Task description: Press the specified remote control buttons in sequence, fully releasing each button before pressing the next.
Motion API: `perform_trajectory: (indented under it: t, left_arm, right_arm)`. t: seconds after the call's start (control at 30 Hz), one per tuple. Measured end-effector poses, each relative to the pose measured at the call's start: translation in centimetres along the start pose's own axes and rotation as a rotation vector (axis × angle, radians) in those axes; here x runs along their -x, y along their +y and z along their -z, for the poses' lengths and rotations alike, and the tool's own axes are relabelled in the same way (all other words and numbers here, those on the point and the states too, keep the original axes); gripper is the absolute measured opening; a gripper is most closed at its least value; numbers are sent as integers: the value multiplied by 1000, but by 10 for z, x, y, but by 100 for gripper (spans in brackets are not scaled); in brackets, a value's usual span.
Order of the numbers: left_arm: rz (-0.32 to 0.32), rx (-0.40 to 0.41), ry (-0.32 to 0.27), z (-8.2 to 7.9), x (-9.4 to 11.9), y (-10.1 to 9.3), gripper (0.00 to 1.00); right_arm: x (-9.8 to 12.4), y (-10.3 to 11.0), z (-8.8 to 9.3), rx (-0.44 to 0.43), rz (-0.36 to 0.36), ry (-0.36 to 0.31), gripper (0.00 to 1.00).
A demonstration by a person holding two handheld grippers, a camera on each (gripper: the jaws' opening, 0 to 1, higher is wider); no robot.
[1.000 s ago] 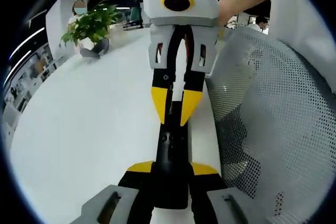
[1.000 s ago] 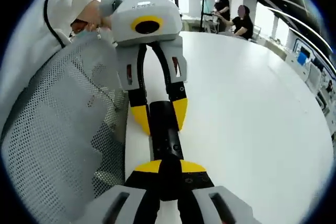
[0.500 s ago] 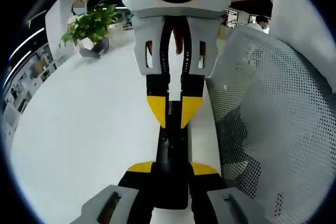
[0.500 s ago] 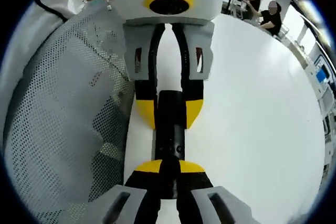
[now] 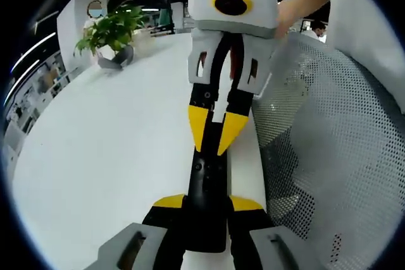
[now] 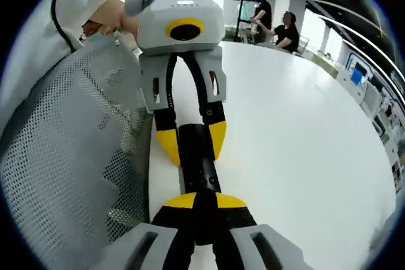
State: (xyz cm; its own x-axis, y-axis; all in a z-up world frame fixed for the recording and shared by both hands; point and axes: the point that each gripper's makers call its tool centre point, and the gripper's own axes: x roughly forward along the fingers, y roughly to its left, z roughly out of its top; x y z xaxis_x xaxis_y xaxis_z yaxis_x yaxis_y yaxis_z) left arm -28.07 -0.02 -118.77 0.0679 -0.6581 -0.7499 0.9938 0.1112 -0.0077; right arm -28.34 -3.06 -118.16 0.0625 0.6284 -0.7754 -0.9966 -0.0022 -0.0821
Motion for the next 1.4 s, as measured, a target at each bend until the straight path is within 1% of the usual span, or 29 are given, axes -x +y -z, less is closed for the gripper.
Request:
perform_trajectory:
  t: [0.07,0.1,0.13,0.23,0.27,0.33,0.37,0.4,0.47,0.57,0.63,0.67,0.77,0.8,0.87,0.9,0.97,1.03,1.07,1.1,1.17,1.23,1.4]
  left_arm:
    - [0,0,-1,0,0,0,24]
    - [0,0,-1,1,0,1,24]
    - [0,-1,0,2,0,1,24]
    - [0,1,0,3,-1,1,24]
    - [-1,2,-1,3,-1,1,24]
    - [-4,4,-4,4,-2,1,24]
    - [-4,6,-5,3,-2,1,24]
    - [-4,5,-6,4,-2,1,24]
    - [-4,5,-8,4,-3,2,24]
    - [-4,3,-8,5,-4,2,24]
    - [-4,2,-9,5,-4,2,24]
    - [-3,1,-9,5,-4,2,24]
    - [-4,3,-7,5,-4,3,24]
    - [-4,4,-7,5,-4,3,24]
    - [-6,7,-7,6,-4,3,24]
    - [-6,8,-5,6,-5,3,24]
    - [-6,7,-5,6,-5,4,24]
    - [-7,8,-3,6,-5,4,24]
    - [-8,7,1,6,-6,4,24]
    - [-10,11,4,6,-6,4,24]
    - [-10,13,4,5,-6,3,24]
    - [-13,15,2,3,-5,3,24]
    - [-13,18,-1,2,-4,2,24]
  right_arm:
    - [-1,2,-1,88,-32,25,3]
    - [-1,2,-1,144,-51,48,2]
    - [-2,2,-1,142,-68,70,2]
    - [-2,0,0,68,-89,103,2]
    - [-3,0,-1,26,-97,118,2]
    - [-3,-1,-1,-29,-91,144,2]
    - [-3,-1,-1,-31,-85,157,2]
    - [-4,-1,-1,-15,-83,170,2]
    - [-4,-2,0,-67,-77,231,2]
    - [-6,-3,-1,-73,-66,247,1]
    - [-5,-2,0,-59,-53,236,1]
    - [-5,-3,-1,-25,-35,195,1]
    - [-3,-3,-1,-64,-4,108,1]
    - [-3,-3,-1,-68,5,91,1]
    - [-2,-2,-1,-31,30,69,1]
    - [-2,-2,-1,13,44,64,1]
    - [-2,1,-3,27,46,71,0]
    - [-3,-1,-4,43,52,78,0]
    - [-3,-2,-2,41,54,89,0]
    - [-4,-3,-3,38,47,86,0]
    - [-3,-3,-2,-6,31,91,0]
    - [-3,-1,-2,-18,16,97,0]
    - [-4,0,-2,-63,-17,161,0]
